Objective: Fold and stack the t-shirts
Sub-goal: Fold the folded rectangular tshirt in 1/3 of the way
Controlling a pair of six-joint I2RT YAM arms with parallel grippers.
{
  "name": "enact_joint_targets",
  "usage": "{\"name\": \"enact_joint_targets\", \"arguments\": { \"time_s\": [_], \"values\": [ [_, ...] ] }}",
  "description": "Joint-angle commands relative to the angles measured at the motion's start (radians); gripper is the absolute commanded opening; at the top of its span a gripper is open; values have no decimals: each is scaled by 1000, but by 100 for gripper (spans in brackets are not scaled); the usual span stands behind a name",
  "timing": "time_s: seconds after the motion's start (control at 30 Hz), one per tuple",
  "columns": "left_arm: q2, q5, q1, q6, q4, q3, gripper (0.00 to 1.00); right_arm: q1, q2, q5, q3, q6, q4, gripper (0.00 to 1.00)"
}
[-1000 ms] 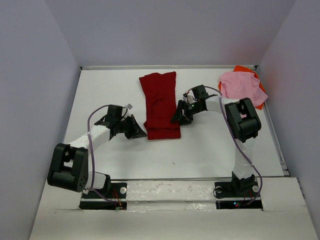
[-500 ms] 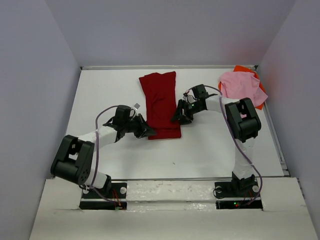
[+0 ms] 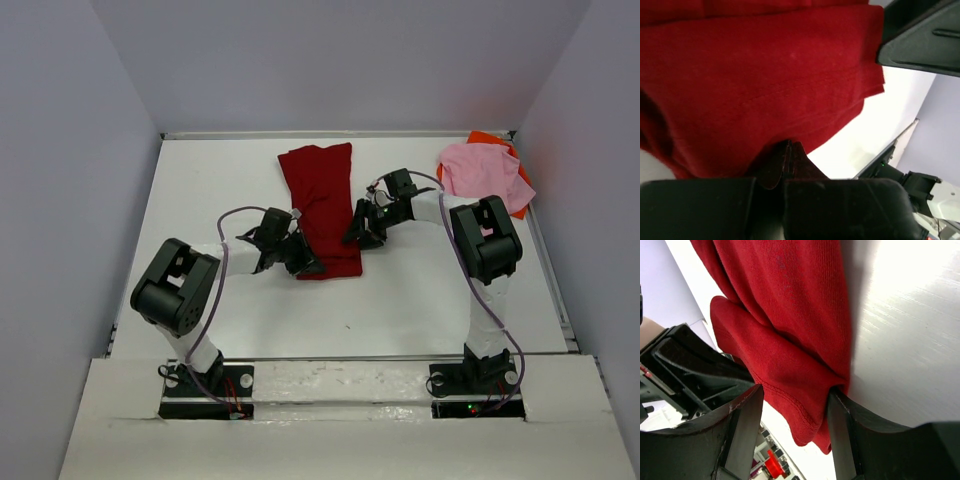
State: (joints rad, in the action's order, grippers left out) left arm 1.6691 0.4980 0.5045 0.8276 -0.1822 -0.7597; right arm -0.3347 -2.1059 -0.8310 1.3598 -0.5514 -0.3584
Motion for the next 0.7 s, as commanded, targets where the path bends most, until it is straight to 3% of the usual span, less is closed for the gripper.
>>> {"name": "enact_joint_targets", "arguments": {
  "time_s": [0.0,0.37,0.67],
  "values": [
    [-5,-58,6,-31,35,-27,0,8,29,-8,-1,-25,-5,58],
    [-42,-137,19,-62,110,-29,0,8,92,-45,28,-88,-164,57],
    [-57,-184,37,-82,147,-49,0,-35,127,-39,79,-182,-200,56]
  ]
}}
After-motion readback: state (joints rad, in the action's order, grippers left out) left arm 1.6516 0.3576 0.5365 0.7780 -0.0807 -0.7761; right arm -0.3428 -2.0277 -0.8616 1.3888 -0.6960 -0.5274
